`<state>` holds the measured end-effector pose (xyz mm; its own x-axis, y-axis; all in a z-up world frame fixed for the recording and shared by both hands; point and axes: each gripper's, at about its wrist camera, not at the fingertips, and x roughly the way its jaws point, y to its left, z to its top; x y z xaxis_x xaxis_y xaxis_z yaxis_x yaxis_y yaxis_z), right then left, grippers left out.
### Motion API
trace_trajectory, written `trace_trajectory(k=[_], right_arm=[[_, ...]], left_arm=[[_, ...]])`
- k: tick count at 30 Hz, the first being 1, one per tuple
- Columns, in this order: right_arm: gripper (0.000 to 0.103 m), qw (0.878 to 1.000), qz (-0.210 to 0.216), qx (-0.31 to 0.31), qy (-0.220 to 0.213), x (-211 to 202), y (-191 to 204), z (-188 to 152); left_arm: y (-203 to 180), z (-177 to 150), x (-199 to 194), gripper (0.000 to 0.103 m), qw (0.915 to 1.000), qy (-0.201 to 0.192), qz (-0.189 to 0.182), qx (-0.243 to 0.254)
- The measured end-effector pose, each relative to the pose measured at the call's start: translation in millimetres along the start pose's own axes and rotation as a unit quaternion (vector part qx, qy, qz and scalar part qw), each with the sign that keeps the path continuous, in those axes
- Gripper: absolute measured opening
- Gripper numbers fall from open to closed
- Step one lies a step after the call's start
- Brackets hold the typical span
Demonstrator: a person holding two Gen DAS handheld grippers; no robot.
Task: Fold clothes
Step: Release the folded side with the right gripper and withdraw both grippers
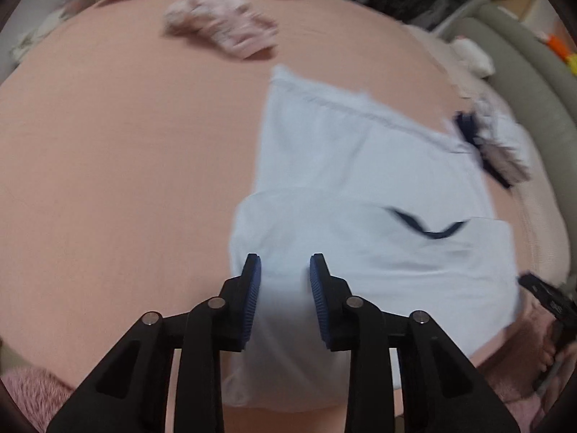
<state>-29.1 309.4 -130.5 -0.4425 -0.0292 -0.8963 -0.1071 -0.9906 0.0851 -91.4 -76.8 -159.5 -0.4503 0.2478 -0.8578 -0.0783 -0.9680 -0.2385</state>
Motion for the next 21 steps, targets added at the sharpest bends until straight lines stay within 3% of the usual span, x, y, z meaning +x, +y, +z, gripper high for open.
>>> trace_trajectory(k=[3, 5, 8, 10, 12, 14, 16, 19, 21], right_arm=[[0.058, 0.997, 0.018, -0.073, -0.035, 0.2, 44.0, 21.6], [0.058, 0.990, 0.035, -0.123, -0.055, 2.6, 75.8, 35.9], [0.057, 0.982, 0.060, -0.173, -0.040, 39.7, 111.8, 43.9], [0.055, 0.980, 0.053, -0.191, -0.023, 69.8, 121.6, 40.1], [0.055, 0.982, 0.043, -0.180, -0.038, 87.8, 111.3, 33.1], [0.055, 0.987, 0.061, -0.128, -0.075, 88.4, 88.9, 28.5], [0.046, 0.992, 0.057, -0.073, -0.091, 86.7, 69.8, 29.3], [0.043, 0.996, 0.027, -0.019, -0.088, 81.9, 46.2, 33.2], [0.042, 0.997, 0.038, 0.000, -0.071, 75.6, 32.9, 33.9]], left_arm=[[-43.1, 11.5, 6.6, 0.038, 0.9955, -0.007, -0.029, 0.089], [-69.4, 13.1, 26.8, 0.038, 0.9891, 0.008, -0.049, 0.138], [-84.4, 9.9, 64.3, 0.038, 0.9842, 0.046, -0.044, 0.165], [-81.3, 6.2, 74.9, 0.038, 0.9836, 0.032, -0.031, 0.175], [-70.8, 9.2, 74.5, 0.037, 0.9871, 0.005, -0.026, 0.158], [-58.7, 14.0, 74.0, 0.028, 0.9906, -0.015, -0.023, 0.134], [-47.3, 20.0, 75.4, 0.025, 0.9933, -0.027, -0.033, 0.108], [-41.8, 29.2, 73.9, 0.025, 0.9951, -0.028, -0.054, 0.078], [-48.4, 29.2, 54.1, 0.036, 0.9941, -0.042, -0.059, 0.081]])
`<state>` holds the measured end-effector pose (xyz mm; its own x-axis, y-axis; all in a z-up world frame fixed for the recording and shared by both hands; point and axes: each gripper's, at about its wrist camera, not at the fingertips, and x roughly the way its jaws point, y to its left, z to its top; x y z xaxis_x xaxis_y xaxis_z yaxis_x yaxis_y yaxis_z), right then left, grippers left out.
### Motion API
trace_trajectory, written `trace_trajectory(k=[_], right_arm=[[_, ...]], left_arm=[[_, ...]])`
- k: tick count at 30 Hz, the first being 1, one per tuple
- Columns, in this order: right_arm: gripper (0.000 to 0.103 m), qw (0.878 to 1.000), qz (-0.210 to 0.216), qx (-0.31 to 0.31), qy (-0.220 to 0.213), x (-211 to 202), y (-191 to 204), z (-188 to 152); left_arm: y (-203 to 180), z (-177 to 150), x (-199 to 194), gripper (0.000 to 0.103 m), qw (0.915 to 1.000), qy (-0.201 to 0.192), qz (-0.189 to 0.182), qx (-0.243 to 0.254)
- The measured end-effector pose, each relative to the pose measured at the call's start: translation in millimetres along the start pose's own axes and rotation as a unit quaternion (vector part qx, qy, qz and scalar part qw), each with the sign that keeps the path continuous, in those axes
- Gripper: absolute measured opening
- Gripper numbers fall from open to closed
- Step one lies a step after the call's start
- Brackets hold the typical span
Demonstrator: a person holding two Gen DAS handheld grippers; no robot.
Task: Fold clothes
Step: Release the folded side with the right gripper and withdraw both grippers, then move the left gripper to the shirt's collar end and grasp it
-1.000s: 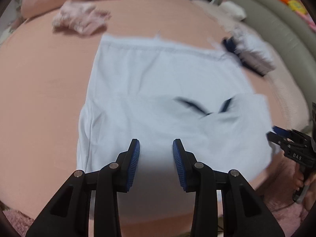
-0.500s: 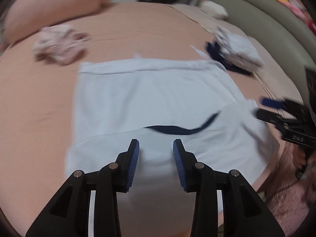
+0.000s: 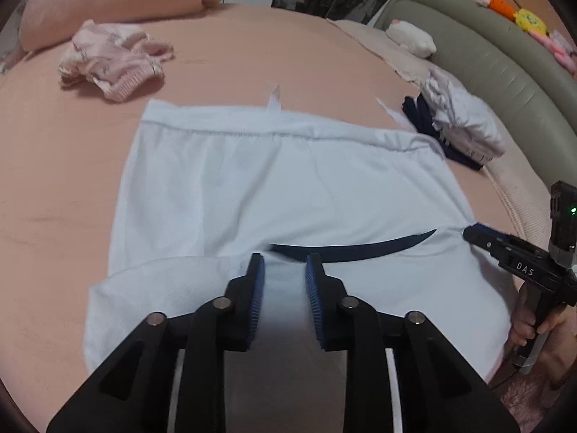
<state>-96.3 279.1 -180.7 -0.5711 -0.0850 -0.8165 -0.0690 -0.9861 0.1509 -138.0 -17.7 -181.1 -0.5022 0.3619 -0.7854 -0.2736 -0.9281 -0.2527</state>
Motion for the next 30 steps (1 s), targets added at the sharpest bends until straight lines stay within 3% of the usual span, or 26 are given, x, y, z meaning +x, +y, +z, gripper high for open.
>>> trace_trajectory(k=[2, 5, 8, 12, 13, 17, 19, 23, 25, 30], right_arm=[[0.048, 1.000, -0.021, -0.017, -0.009, -21.3, 0.5, -2.8], [0.054, 0.999, -0.009, -0.045, -0.025, -49.4, 17.3, -8.9], [0.055, 0.998, 0.020, -0.060, -0.003, -59.8, 38.2, -21.6], [0.055, 0.991, -0.007, -0.129, 0.044, -54.3, 54.4, -52.0], [0.061, 0.989, -0.017, -0.140, 0.052, -55.0, 52.7, -57.2], [0.064, 0.984, -0.077, -0.140, 0.085, -63.1, 25.0, -71.9], [0.066, 0.988, -0.073, -0.103, 0.090, -71.1, 8.8, -73.4], [0.062, 0.995, -0.060, -0.067, 0.033, -90.0, 1.2, -62.7], [0.062, 0.994, -0.067, -0.071, 0.053, -80.8, 4.7, -66.3], [0.060, 0.990, -0.083, -0.067, 0.090, -68.2, 4.8, -72.2]], left_arm=[[-10.1, -3.2, -23.0, 0.047, 0.9998, -0.007, -0.010, 0.014], [-17.2, -19.6, -45.2, 0.047, 0.9999, 0.004, -0.012, 0.009], [-17.3, -47.9, -47.0, 0.047, 0.9985, 0.033, -0.038, -0.023], [-25.4, -75.8, -38.8, 0.047, 0.9966, 0.077, 0.003, 0.029], [-26.4, -77.0, -40.4, 0.047, 0.9956, 0.082, 0.015, 0.043], [-10.5, -76.9, -55.1, 0.046, 0.9975, 0.064, 0.028, 0.004], [-1.3, -76.4, -63.1, 0.046, 0.9979, 0.052, 0.032, -0.021], [-10.4, -72.6, -69.9, 0.046, 0.9993, 0.024, -0.005, -0.028], [-18.2, -76.9, -59.0, 0.046, 0.9990, 0.041, -0.001, -0.017], [-17.4, -88.4, -50.2, 0.046, 0.9949, 0.083, 0.057, 0.000]])
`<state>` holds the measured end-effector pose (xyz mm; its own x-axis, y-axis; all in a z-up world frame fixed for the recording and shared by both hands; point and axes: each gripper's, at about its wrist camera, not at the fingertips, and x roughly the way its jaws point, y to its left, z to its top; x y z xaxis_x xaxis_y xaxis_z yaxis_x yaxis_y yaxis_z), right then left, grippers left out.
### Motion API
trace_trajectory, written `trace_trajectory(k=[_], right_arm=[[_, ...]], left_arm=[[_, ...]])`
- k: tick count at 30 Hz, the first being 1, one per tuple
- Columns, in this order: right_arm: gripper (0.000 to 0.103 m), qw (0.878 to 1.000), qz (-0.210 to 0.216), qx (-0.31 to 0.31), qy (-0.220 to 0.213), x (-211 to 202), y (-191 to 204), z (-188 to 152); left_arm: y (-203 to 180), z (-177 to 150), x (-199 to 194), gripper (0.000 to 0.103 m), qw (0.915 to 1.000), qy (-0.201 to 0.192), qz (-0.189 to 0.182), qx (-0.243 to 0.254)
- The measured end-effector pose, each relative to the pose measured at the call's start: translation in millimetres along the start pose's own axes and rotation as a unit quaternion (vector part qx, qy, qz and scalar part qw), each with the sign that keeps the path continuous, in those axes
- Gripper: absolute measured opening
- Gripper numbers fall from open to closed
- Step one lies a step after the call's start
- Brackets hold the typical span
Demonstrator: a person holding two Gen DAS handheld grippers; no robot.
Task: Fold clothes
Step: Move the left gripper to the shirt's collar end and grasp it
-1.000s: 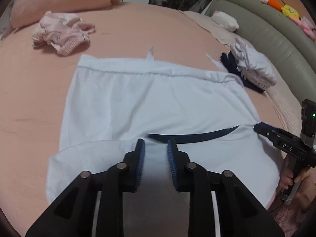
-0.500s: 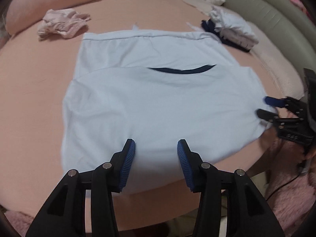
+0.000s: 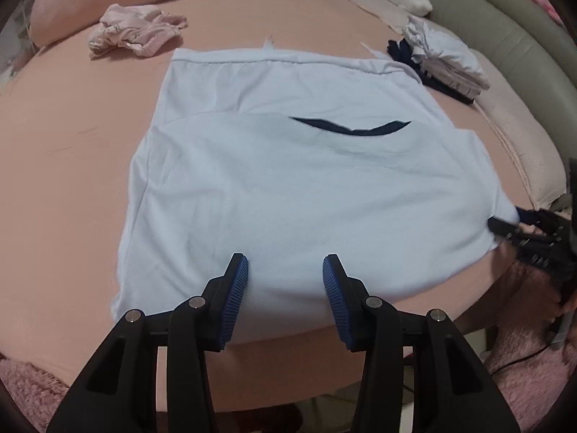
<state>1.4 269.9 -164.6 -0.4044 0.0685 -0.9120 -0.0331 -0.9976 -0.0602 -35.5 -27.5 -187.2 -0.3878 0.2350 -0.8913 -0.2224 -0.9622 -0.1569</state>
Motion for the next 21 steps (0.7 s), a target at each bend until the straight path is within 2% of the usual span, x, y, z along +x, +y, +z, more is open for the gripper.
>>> trace_trajectory(k=[3, 6, 10, 13, 14, 16, 17, 18, 20, 21], right_arm=[[0.061, 0.999, -0.017, 0.034, 0.002, -12.6, -20.4, -3.6], [0.060, 0.998, -0.003, 0.057, -0.017, -22.1, -31.3, -5.1], [0.059, 0.997, -0.011, 0.037, -0.063, -35.6, -20.7, -3.2], [0.060, 0.997, -0.023, 0.039, -0.059, -31.6, -14.8, -0.8], [0.058, 0.998, -0.031, 0.039, -0.048, -26.8, -13.9, -0.4], [0.058, 0.998, -0.043, 0.048, -0.015, -14.2, -19.7, -2.0], [0.058, 0.997, -0.035, 0.062, -0.016, -16.4, -25.3, -2.5], [0.058, 0.997, -0.026, 0.075, -0.017, -18.6, -30.8, -3.0], [0.058, 0.995, -0.007, 0.100, -0.023, -24.0, -40.9, -3.6], [0.058, 0.993, 0.003, 0.109, -0.033, -28.5, -44.1, -3.4]], left_arm=[[25.5, -5.2, -8.8, 0.046, 0.9986, -0.004, 0.017, -0.050], [46.9, -8.6, -19.4, 0.045, 0.9948, -0.022, 0.013, -0.099], [36.2, -4.6, -36.0, 0.045, 0.9937, -0.077, -0.006, -0.081], [23.9, 0.3, -33.4, 0.045, 0.9943, -0.077, -0.040, -0.062], [21.5, 1.3, -29.4, 0.045, 0.9957, -0.067, -0.029, -0.057], [28.2, -1.5, -13.3, 0.045, 0.9969, -0.026, 0.042, -0.062], [37.0, -3.3, -10.3, 0.045, 0.9956, -0.020, 0.041, -0.082], [47.0, -5.0, -13.2, 0.045, 0.9936, -0.027, 0.013, -0.108], [59.7, -4.1, -31.0, 0.045, 0.9863, -0.068, -0.036, -0.146], [60.6, -3.1, -35.7, 0.046, 0.9846, -0.080, -0.044, -0.149]])
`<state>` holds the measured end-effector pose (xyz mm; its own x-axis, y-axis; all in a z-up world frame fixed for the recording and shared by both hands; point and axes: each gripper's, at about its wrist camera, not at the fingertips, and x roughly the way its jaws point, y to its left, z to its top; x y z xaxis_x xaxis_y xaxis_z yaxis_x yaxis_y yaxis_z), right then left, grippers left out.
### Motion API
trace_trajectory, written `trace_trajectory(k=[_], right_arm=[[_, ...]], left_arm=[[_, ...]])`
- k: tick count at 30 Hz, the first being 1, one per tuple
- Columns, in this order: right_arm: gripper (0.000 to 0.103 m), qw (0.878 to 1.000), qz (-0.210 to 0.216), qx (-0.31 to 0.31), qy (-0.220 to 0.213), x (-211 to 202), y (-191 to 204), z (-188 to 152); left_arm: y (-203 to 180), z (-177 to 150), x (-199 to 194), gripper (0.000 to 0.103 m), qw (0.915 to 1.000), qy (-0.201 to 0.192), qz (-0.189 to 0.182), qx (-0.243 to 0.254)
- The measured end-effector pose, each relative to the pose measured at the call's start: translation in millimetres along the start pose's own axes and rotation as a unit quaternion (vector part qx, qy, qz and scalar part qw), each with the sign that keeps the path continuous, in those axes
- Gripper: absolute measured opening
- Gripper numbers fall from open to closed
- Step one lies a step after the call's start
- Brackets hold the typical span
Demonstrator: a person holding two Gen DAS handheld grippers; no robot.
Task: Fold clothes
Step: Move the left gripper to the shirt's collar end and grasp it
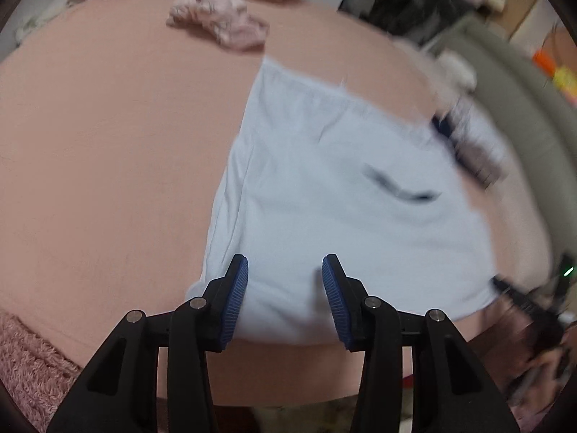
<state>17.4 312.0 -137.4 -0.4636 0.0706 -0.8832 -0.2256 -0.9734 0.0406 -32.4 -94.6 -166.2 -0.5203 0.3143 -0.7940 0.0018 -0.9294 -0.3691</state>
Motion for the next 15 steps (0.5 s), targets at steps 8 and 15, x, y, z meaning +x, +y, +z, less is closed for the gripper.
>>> trace_trajectory(k=[8, 15], right_arm=[[0.058, 0.999, -0.013, -0.021, 0.024, 20.6, 6.9, 5.4], [0.057, 0.998, 0.047, 0.034, 0.002, 3.3, -10.3, 20.6]], left_arm=[[-11.8, -3.2, 30.6, 0.048, 0.9966, 0.049, 0.059, 0.029], [-26.4, 9.4, 15.3, 0.048, 0.9976, 0.017, 0.045, 0.050]])
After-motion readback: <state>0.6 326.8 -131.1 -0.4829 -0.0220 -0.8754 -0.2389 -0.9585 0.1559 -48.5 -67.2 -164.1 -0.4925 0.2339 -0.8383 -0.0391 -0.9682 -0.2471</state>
